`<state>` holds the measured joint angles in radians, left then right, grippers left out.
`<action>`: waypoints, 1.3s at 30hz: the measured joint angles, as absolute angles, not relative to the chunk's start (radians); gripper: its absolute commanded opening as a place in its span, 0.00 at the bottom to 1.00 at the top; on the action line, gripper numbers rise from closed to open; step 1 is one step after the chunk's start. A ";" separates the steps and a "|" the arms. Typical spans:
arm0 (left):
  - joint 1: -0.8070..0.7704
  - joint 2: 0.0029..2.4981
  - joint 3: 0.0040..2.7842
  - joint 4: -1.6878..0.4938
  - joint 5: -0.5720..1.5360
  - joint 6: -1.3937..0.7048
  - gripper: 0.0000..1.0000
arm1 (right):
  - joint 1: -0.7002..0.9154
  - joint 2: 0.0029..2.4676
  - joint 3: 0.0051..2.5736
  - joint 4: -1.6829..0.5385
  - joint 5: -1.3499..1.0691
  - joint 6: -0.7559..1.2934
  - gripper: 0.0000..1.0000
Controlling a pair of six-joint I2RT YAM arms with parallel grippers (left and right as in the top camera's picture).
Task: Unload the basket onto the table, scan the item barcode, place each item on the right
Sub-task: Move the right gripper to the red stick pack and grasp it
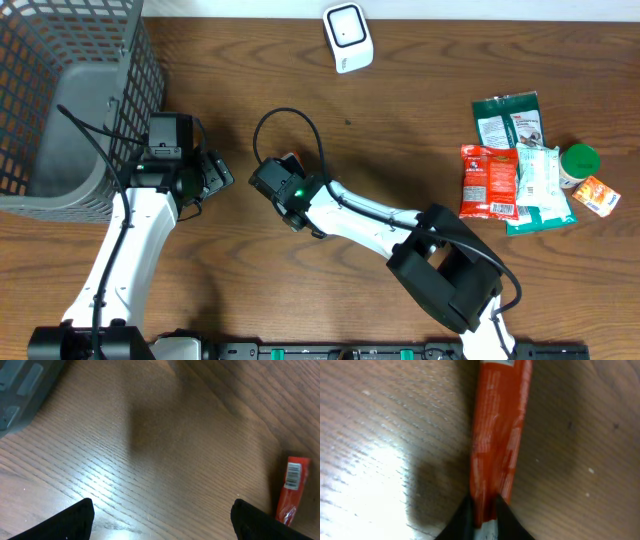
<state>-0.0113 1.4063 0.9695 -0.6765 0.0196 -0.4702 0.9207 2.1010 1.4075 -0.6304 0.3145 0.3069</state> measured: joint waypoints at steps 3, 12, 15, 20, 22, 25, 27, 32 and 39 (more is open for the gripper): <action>-0.011 1.406 0.970 -0.677 0.020 -0.471 0.88 | 0.924 2.101 1.411 -0.636 0.317 0.305 0.01; -0.011 1.406 0.970 -0.677 0.020 -0.471 0.88 | 0.922 2.082 1.412 -0.684 0.294 0.305 0.01; -0.011 1.406 0.970 -0.677 0.020 -0.471 0.88 | 0.902 2.026 1.407 -0.669 0.212 0.305 0.01; -0.011 1.406 0.970 -0.677 0.020 -0.471 0.88 | 0.822 1.874 1.407 -0.667 0.034 0.305 0.01; -0.011 1.406 0.970 -0.677 0.020 -0.470 0.88 | 0.778 1.835 1.407 -0.665 -0.060 0.305 0.01; -0.011 1.406 0.970 -0.677 0.020 -0.470 0.88 | 0.712 1.829 1.407 -0.672 -0.203 0.304 0.04; -0.011 1.406 0.970 -0.677 0.020 -0.470 0.88 | 0.676 1.843 1.407 -0.693 -0.266 0.298 0.15; -0.011 1.406 0.970 -0.677 0.020 -0.470 0.88 | 0.655 1.884 1.407 -0.718 -0.319 0.228 0.26; -0.011 1.406 0.970 -0.677 0.020 -0.471 0.88 | 0.762 1.914 1.407 -0.718 -0.105 0.215 0.38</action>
<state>-0.0113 1.4063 0.9695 -0.6765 0.0196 -0.4706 0.7620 1.9144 1.4067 -0.7177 -0.1055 0.2150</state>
